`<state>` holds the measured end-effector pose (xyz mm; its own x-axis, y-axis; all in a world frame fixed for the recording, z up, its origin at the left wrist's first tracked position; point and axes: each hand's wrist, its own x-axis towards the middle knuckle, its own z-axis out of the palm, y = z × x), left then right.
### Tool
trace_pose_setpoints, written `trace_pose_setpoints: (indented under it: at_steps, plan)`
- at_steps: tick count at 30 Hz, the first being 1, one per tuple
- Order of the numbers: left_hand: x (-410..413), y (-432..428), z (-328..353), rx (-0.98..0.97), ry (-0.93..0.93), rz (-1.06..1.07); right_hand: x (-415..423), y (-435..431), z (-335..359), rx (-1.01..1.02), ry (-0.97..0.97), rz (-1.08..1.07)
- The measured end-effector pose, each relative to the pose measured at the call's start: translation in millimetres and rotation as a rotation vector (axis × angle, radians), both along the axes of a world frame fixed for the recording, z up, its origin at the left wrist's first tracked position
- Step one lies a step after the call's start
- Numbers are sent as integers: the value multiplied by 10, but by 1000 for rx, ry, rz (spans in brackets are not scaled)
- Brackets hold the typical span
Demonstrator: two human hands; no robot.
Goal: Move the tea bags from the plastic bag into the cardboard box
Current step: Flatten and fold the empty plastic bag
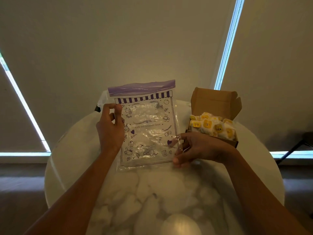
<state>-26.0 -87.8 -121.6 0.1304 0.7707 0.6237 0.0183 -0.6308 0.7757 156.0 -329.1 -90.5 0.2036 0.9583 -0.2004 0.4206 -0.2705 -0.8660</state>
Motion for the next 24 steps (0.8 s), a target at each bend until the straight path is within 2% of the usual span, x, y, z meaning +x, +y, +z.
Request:
trace_pose_setpoints:
  at_steps: [4, 8, 12, 16, 21, 24]
  plan:
    - [-5, -22, 21, -60, 18, -51, -7, -28, 56, 20, 80, 19]
    - [-2, -43, 36, -169, 115, -183, -69, 48, 90, 253, 51, -184]
    - [13, -104, 14, -173, 219, -277, -112, 106, 116, 429, 33, -293]
    - [16, -141, 19, -192, 223, -287, -147, 125, 153, 572, 207, -335]
    - [25, -210, 102, -347, 159, -407, -138, 125, 137, 622, 301, -398]
    - [15, -225, 130, -405, 112, -537, -99, 102, 160, 554, 349, -385]
